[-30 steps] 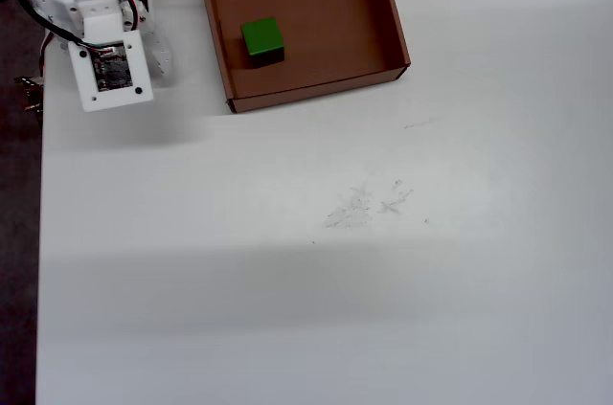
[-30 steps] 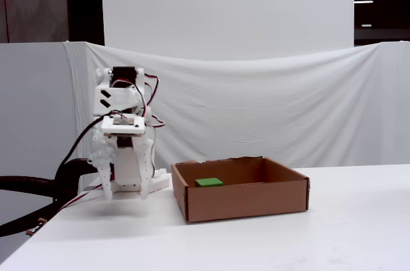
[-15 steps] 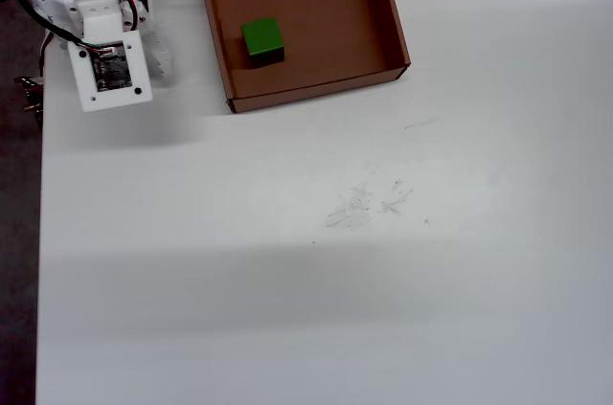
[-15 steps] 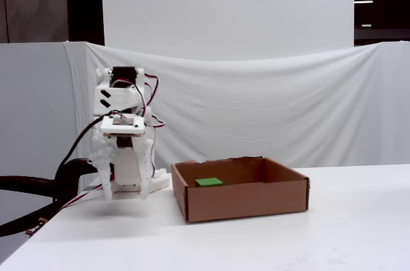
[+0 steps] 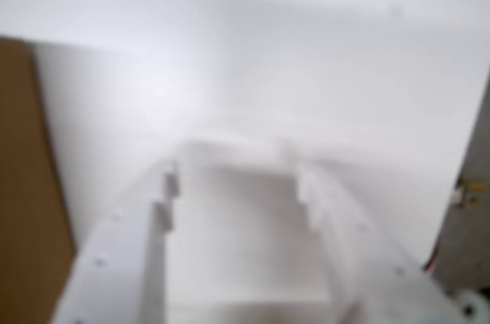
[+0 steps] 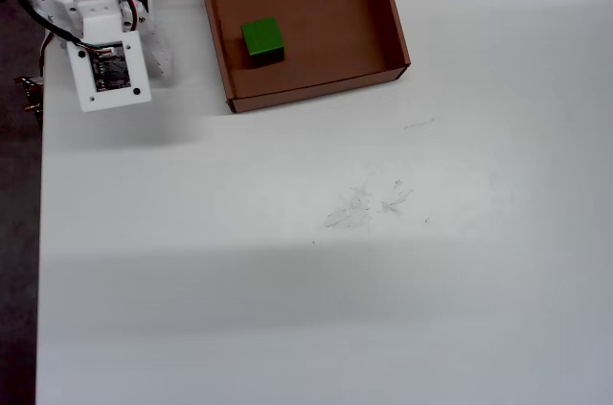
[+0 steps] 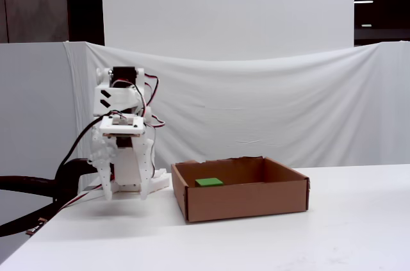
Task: Grasp a green cube and put it in a box.
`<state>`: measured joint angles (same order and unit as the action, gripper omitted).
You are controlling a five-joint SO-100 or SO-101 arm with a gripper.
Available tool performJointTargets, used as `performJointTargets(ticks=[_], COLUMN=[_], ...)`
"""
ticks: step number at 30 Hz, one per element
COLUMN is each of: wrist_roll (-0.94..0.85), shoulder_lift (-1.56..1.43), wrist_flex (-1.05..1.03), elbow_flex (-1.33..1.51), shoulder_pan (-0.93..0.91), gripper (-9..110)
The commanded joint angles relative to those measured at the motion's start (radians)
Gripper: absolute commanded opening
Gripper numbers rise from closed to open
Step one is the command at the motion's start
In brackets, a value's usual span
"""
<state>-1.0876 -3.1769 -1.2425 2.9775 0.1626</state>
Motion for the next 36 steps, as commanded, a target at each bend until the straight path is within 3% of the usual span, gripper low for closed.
performJointTargets(ticks=[1, 36], wrist_roll=[0.005, 0.020], shoulder_lift=[-0.005, -0.005], wrist_flex=[0.003, 0.005], elbow_flex=[-0.005, -0.005], shoulder_pan=[0.009, 0.009], gripper=[21, 21])
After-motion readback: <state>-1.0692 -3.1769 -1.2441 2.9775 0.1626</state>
